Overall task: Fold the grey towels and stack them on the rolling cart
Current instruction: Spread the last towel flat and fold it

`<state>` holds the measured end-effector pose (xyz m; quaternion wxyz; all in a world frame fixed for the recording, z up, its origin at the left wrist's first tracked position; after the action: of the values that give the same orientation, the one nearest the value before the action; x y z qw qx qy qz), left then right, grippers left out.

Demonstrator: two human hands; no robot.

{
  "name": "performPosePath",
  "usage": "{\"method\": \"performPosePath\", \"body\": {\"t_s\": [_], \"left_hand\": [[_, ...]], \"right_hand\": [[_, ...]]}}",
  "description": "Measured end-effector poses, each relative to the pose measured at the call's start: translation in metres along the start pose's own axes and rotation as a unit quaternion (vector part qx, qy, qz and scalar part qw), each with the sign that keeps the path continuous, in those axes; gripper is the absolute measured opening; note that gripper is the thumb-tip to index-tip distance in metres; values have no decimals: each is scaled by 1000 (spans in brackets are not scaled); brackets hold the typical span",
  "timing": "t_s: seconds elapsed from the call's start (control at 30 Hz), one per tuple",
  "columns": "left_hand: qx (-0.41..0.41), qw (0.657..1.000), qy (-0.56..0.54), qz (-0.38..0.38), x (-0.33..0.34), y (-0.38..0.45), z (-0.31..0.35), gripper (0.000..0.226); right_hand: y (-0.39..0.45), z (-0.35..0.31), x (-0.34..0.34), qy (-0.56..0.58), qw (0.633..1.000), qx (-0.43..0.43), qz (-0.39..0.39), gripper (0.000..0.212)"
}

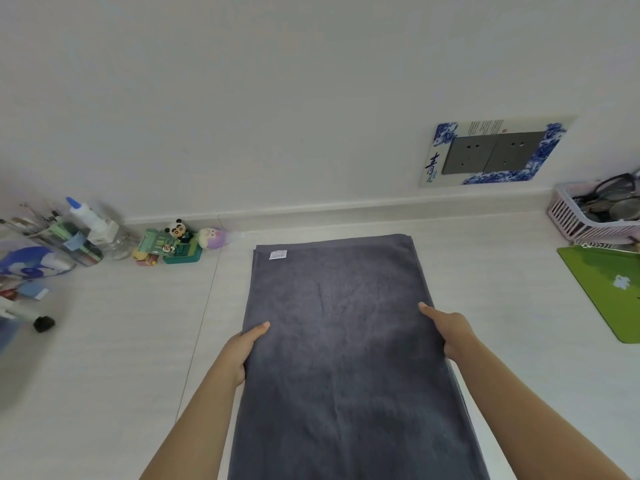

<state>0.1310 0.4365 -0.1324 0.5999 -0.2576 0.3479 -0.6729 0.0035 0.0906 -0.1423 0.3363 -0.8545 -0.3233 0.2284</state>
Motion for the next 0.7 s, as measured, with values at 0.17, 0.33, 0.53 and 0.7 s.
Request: {"method": "performPosePath", "body": {"t_s": [0.17, 0.33, 0.53, 0.7], "left_hand": [[32, 998, 19, 44, 9, 11, 12, 56], [18, 999, -13, 47, 7, 14, 26, 57], [116, 990, -76, -6, 7, -4, 55, 33], [213, 969, -125, -15, 8, -35, 113, 18]], "right_hand": [[2, -15, 9, -26, 1000, -8, 2, 38], [-3, -32, 9, 21, 998, -13, -60, 37], [-18, -58, -2, 54, 987, -129, -84, 17], [-45, -111, -11, 86, 965, -237, -67, 17]]}}
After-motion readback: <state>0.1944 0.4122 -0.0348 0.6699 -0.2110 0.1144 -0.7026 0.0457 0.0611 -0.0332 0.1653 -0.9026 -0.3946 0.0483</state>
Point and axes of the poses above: each hand's wrist, its own y-axis towards the middle knuckle, its own x-axis out of the palm, z = x × y, the point moved 2 cm from there along y, towards the middle knuckle, and after that the axes turned 2 degrees about z, right-handed, at the moved point
